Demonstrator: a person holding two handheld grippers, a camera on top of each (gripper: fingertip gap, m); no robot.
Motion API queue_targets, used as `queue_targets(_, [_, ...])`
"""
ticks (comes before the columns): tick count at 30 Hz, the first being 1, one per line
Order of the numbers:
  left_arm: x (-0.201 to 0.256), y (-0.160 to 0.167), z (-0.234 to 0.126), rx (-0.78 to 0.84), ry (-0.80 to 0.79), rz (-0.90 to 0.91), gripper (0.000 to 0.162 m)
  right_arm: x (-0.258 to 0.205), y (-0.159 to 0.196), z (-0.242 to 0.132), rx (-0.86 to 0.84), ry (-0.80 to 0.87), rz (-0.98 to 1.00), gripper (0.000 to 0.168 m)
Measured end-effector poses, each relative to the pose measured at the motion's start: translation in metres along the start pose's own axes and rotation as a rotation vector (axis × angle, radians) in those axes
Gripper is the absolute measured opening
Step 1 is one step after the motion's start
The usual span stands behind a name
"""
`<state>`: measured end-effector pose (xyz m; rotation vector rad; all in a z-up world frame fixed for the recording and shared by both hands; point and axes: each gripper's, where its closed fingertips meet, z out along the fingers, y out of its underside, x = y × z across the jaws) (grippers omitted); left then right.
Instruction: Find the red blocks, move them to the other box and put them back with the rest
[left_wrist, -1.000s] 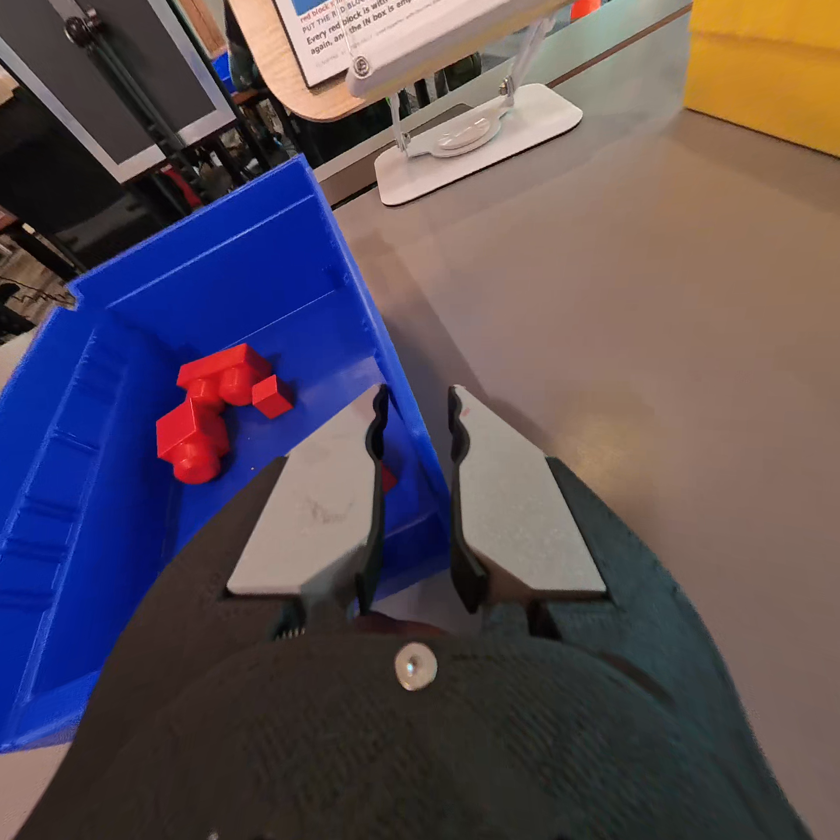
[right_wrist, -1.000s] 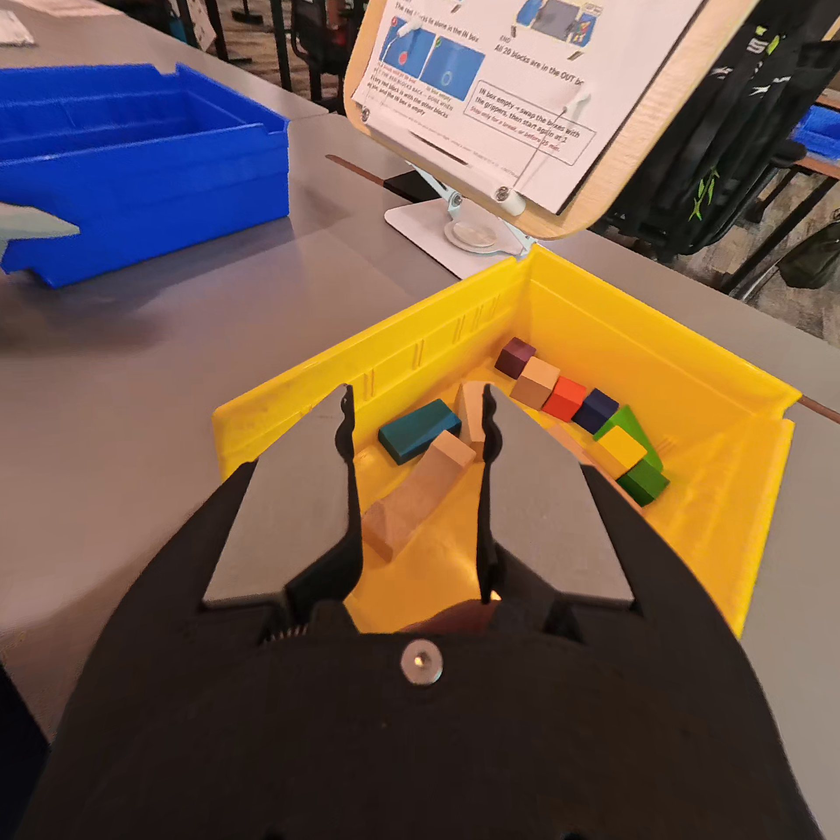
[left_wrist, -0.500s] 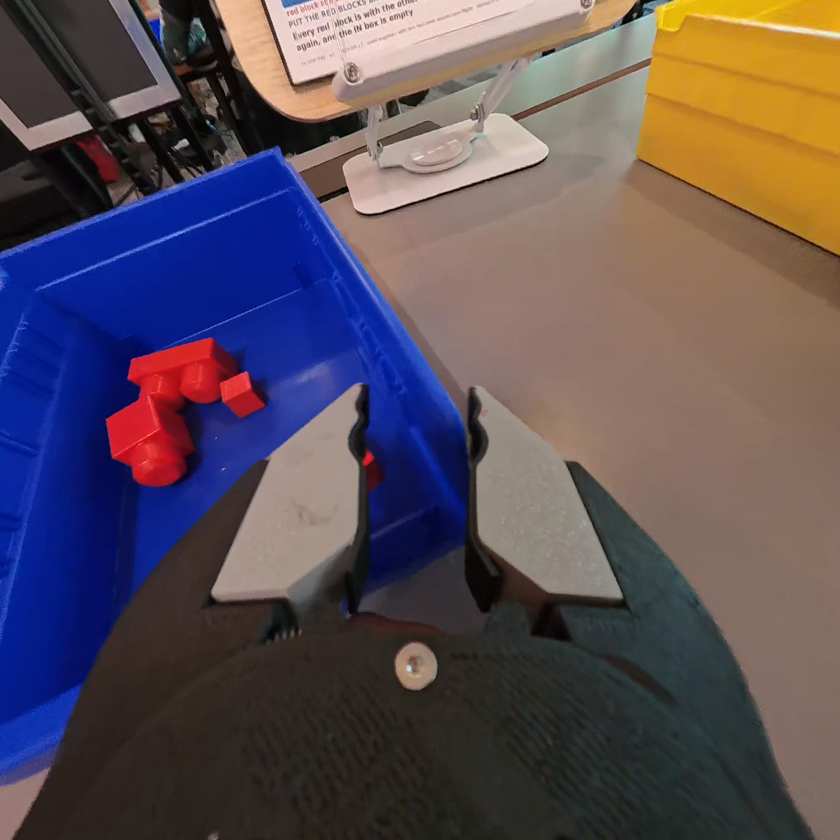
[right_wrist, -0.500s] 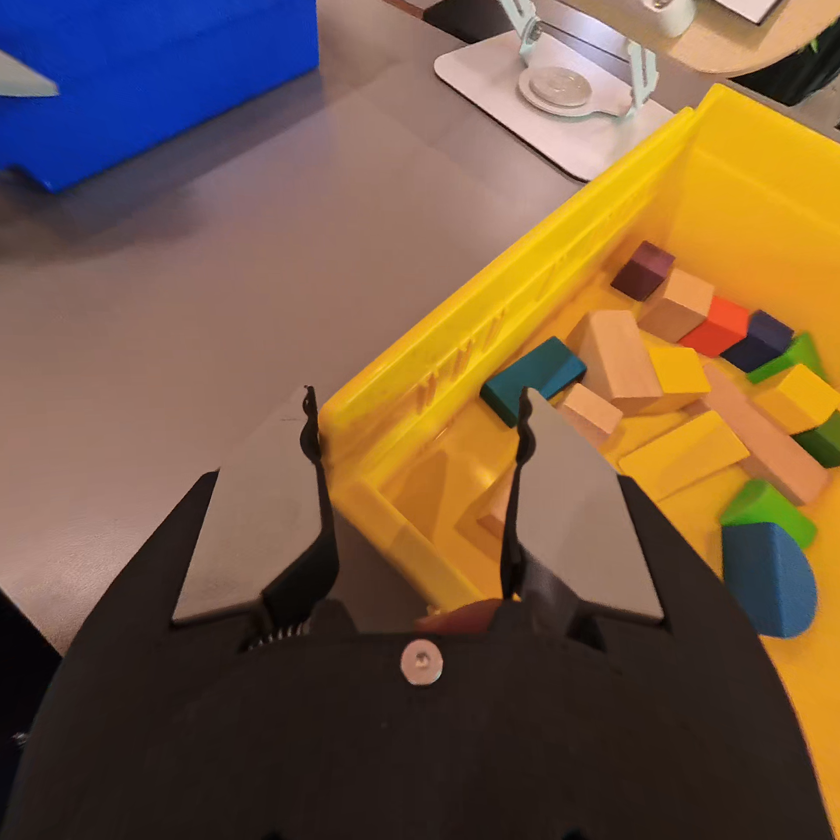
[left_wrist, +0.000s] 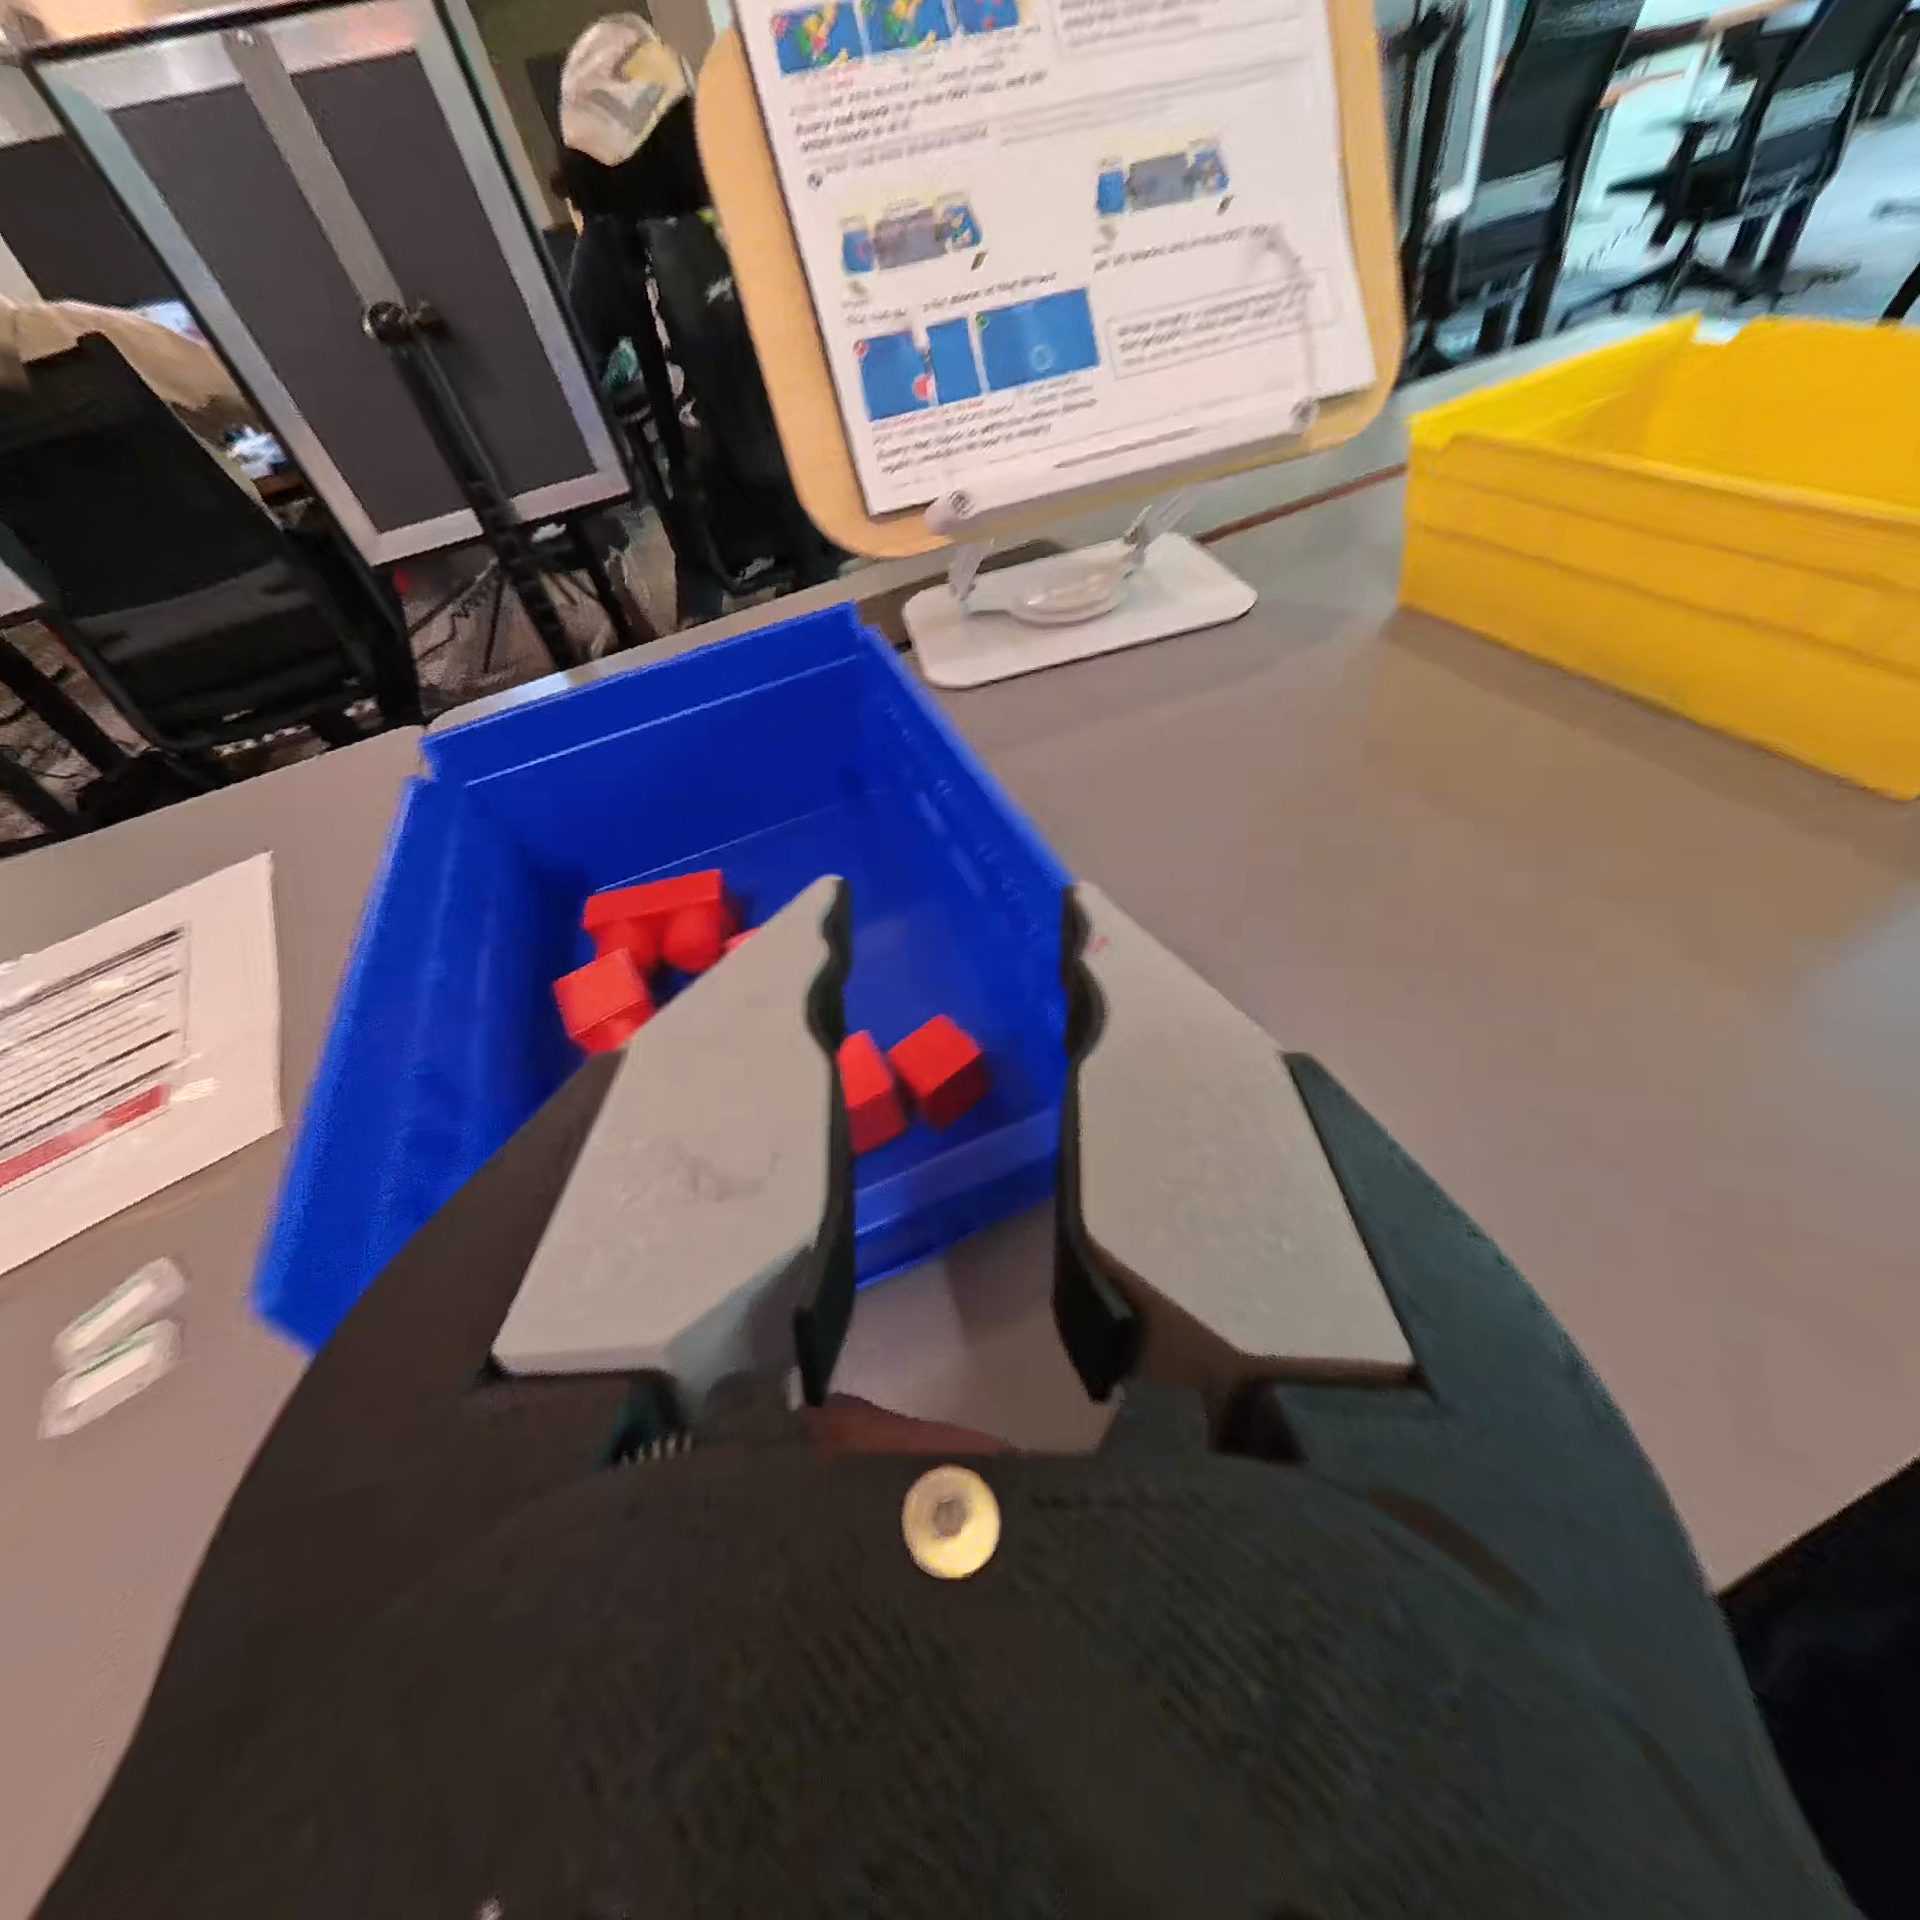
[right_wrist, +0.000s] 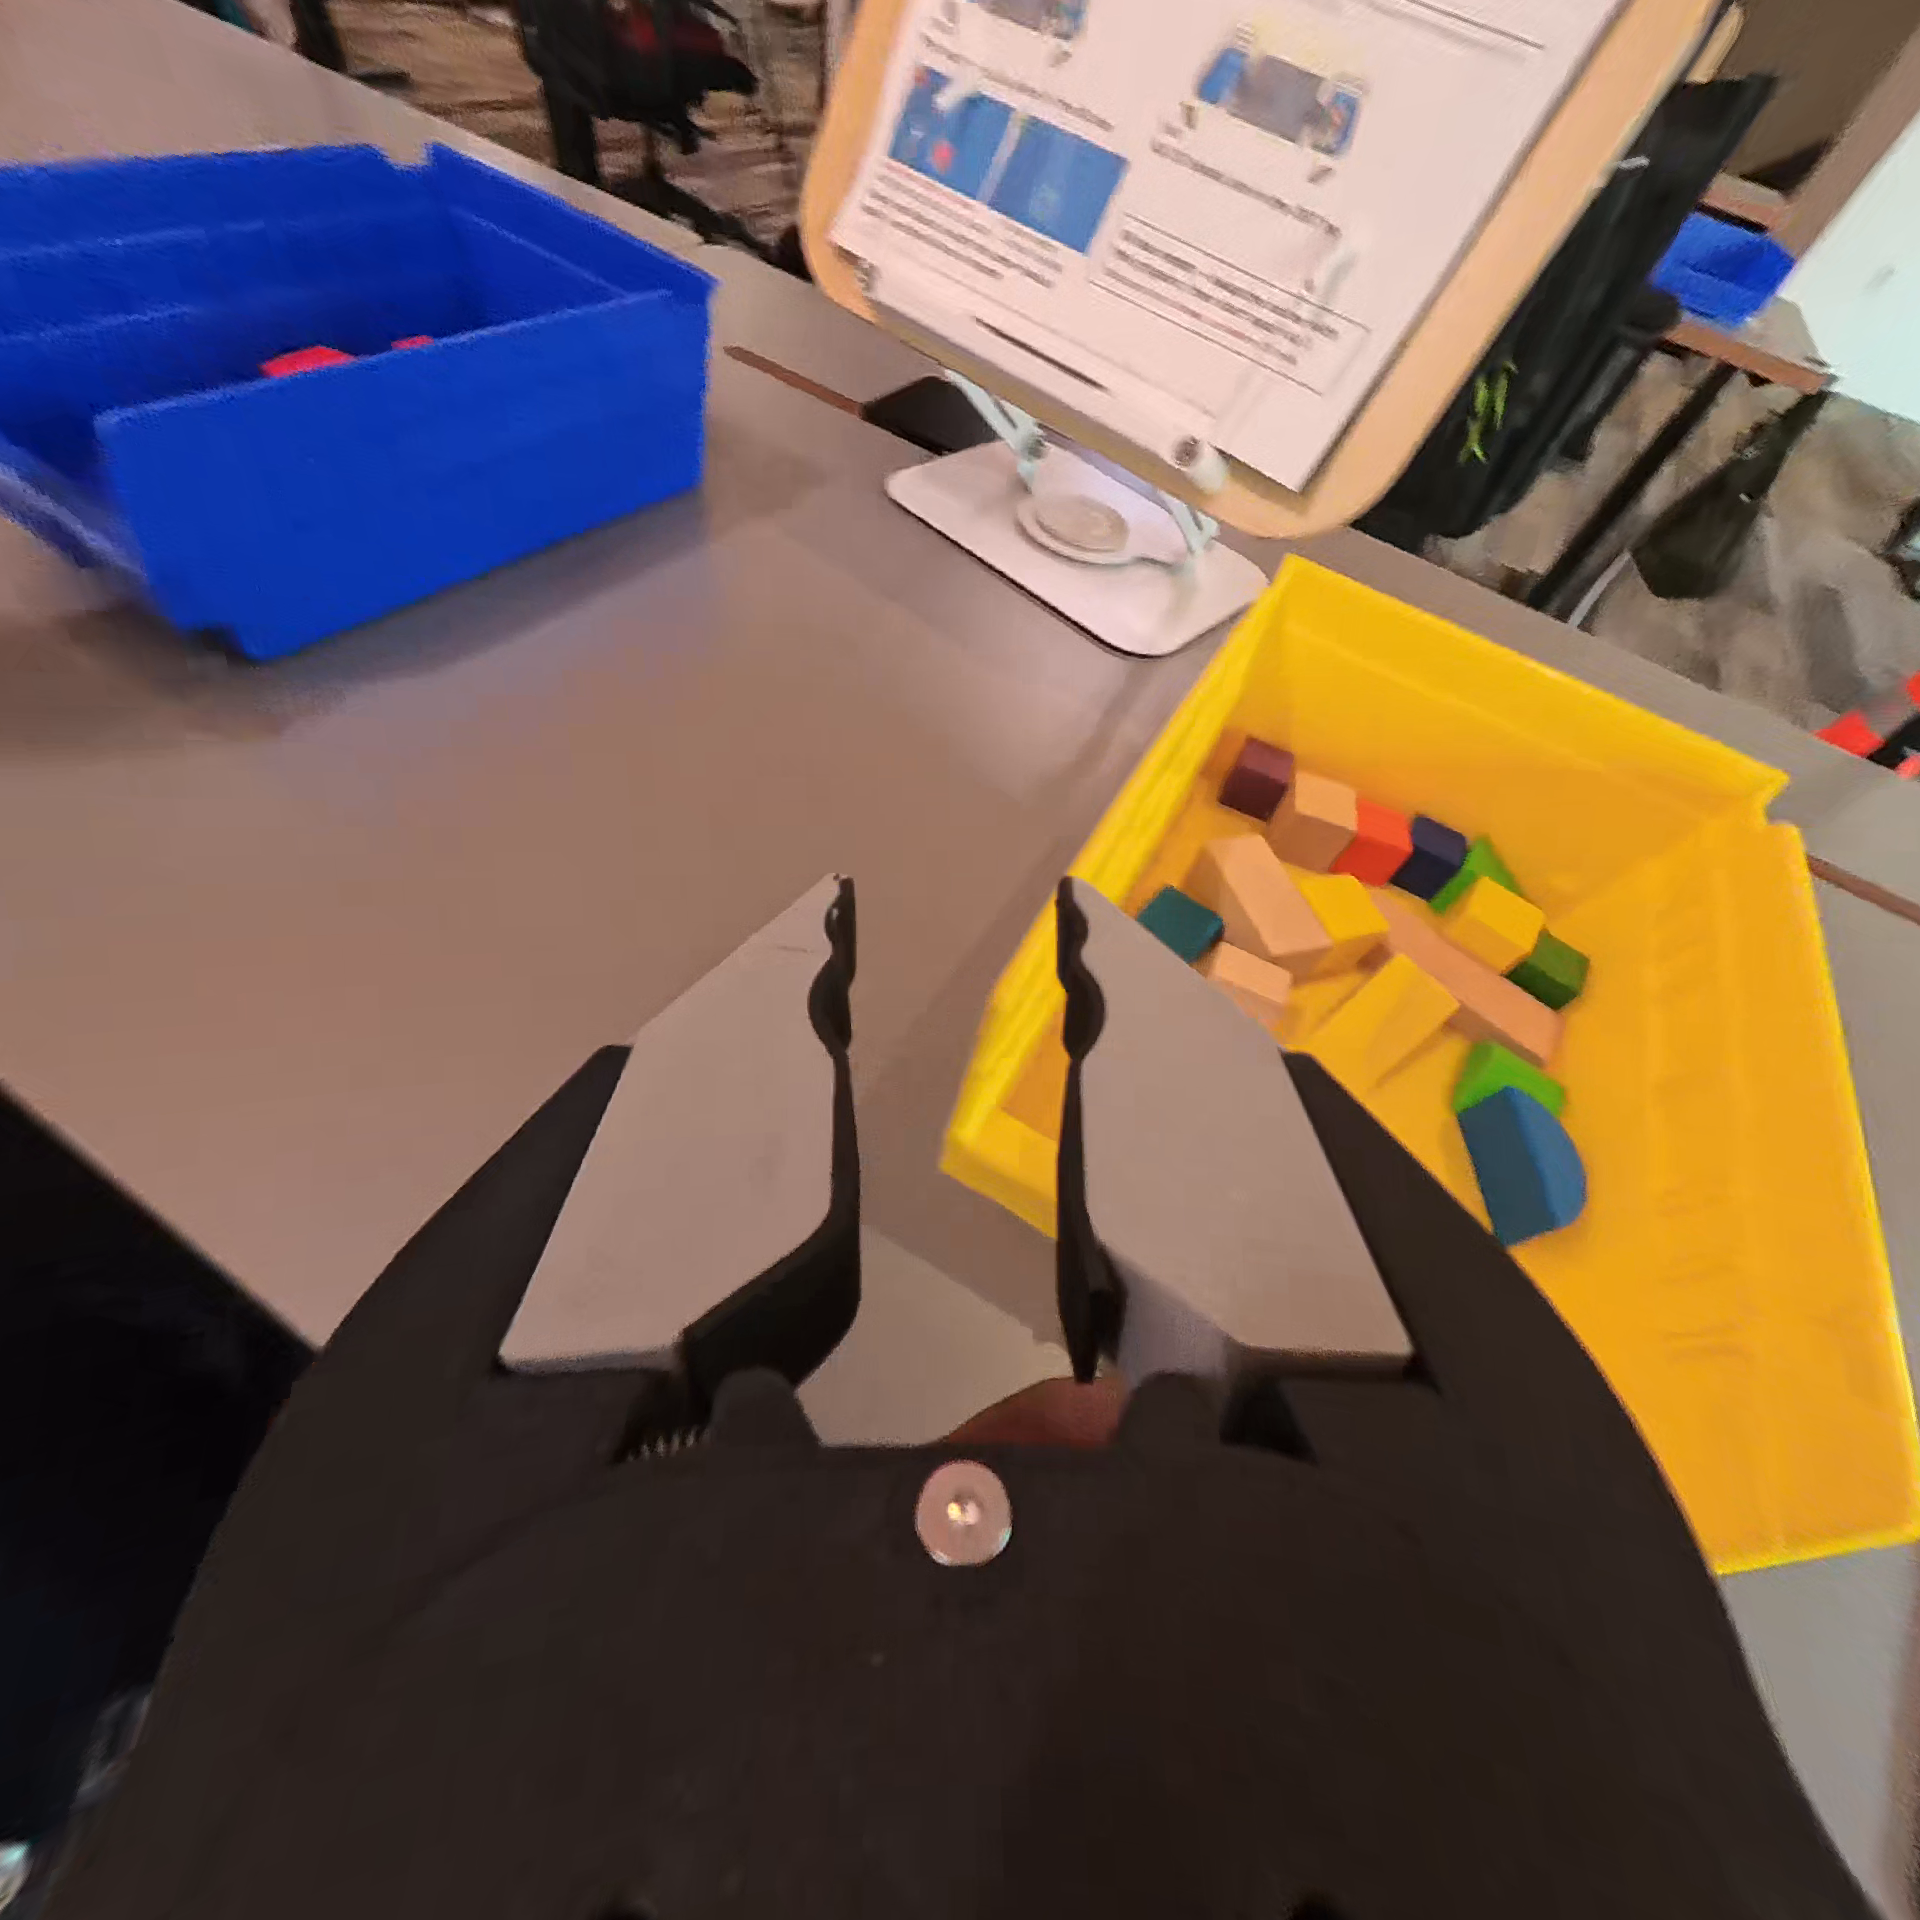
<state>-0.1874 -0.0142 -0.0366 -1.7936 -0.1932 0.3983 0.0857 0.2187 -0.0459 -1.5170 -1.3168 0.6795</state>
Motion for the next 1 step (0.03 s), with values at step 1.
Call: queue_targets(1, [0.0137, -0.0034, 0.0061, 0.025, 0.004, -0.012, 0.025, -0.0079, -0.0067, -0.0029, -0.002, -0.009, -0.023, 0.036])
